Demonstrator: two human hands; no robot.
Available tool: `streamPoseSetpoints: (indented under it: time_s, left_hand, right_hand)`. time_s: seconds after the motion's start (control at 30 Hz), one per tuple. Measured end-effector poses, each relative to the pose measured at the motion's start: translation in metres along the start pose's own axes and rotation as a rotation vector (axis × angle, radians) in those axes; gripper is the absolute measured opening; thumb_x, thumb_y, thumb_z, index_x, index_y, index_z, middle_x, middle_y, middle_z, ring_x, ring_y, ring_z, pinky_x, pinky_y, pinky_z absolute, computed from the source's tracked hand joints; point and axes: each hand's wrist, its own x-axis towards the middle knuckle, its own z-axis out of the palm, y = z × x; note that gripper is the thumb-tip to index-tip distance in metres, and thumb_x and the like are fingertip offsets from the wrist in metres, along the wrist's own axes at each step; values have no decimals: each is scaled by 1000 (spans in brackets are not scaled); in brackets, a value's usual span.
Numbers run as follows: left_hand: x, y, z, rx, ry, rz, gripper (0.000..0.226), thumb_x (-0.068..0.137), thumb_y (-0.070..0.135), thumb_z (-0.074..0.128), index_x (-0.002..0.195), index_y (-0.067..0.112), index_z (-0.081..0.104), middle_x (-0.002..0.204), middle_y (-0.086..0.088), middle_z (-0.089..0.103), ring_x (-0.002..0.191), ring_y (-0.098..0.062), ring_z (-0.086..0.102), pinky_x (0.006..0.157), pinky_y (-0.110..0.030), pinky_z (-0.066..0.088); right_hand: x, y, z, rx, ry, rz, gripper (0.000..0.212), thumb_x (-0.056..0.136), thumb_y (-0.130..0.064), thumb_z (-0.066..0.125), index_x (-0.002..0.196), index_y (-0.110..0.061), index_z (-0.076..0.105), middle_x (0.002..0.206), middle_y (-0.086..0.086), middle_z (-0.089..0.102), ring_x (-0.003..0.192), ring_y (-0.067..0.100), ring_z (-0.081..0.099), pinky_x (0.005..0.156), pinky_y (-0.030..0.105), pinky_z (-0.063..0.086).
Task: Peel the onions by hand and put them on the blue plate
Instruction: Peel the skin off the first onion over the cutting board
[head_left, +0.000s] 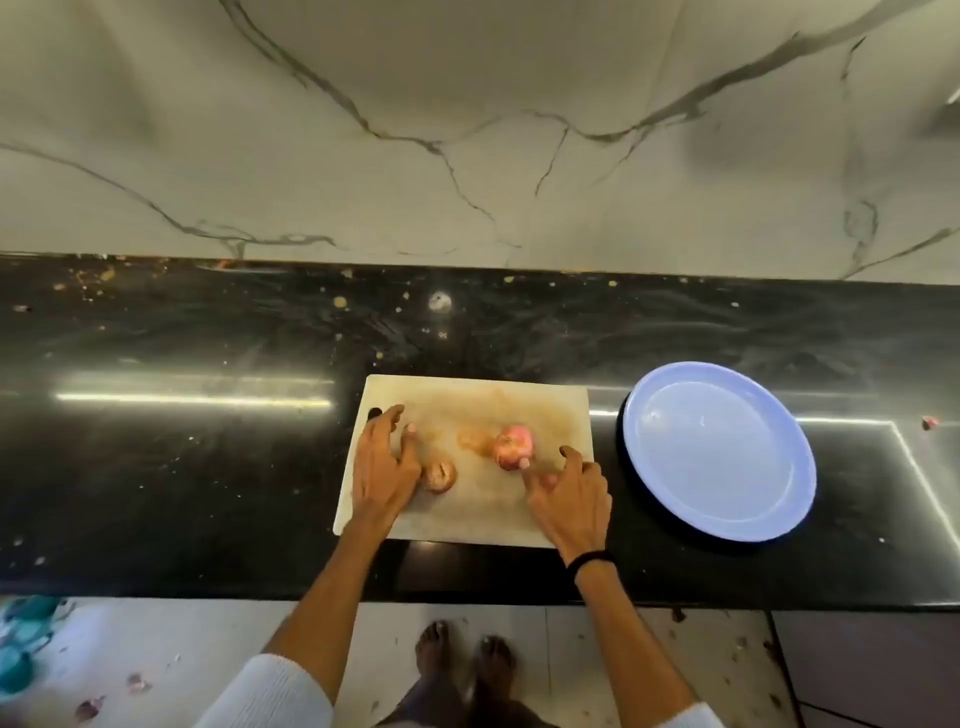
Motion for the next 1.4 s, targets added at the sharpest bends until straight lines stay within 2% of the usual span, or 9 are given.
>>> streamPoseSetpoints:
  time_s: [0.33,0.53,0.67,0.77,0.83,0.9,1.0,1.17,1.4]
  left_hand:
    - [10,-45,15,-201,134,8,55,99,48,41,142,16,53,145,-3,54,131,-15,49,110,-33,39]
    - [4,-51,19,-151,127,105,60,98,55,33,141,18,53,144,-3,54,129,-12,47,108,-34,38]
    - [-2,-53,18,-117,164,157,54,102,49,34,137,15,59,139,-5,59,127,-19,52,104,-29,39]
    - [-4,-55,18,-34,172,187,44,107,39,37,136,14,59,138,-8,60,124,-21,53,100,-26,36]
    - [-5,-59,16,24,167,205,42,106,36,39,138,14,57,138,-8,59,125,-24,53,101,-30,36]
    - [-4,-63,16,71,173,242,41,106,33,42,139,15,56,138,-8,59,125,-25,54,103,-35,39]
    - [-3,-69,16,124,174,261,38,105,27,46,140,15,55,140,-6,58,126,-24,53,105,-34,39]
    - [-7,-80,14,185,207,291,38,103,17,47,140,16,55,140,-7,58,127,-26,52,108,-35,38]
    - [-6,-76,19,234,178,283,36,101,20,51,134,12,60,135,-13,61,123,-32,56,104,-39,41]
  right_hand:
    - [0,17,50,330,341,-96,64,81,-33,77,135,-12,51,120,12,53,103,25,56,89,37,52]
    - [21,9,47,719,519,18,47,90,-32,70,131,-15,56,119,2,56,100,11,55,75,4,36]
    - [50,0,39,962,530,93,37,93,-33,66,125,-17,57,96,-14,58,82,-3,55,61,-4,34]
    - [81,-11,36,1082,510,68,34,90,-34,66,117,-14,61,92,-13,61,80,-2,56,64,2,42]
    - [106,-20,38,1130,455,58,41,78,-45,66,106,-15,64,95,1,69,81,14,63,74,24,52]
    - [126,-25,43,1156,382,54,58,59,-58,60,96,-14,64,92,9,67,80,24,59,63,35,48]
    - [146,-27,53,1133,319,3,78,49,-62,54,100,-6,69,85,8,61,77,25,55,57,31,40]
    - [150,-33,58,1096,298,-66,30,69,-43,58,71,-14,66,66,2,61,68,21,56,61,35,42]
    - [140,-18,56,1118,224,-170,35,62,-53,69,73,-20,66,70,2,64,68,23,60,57,32,46]
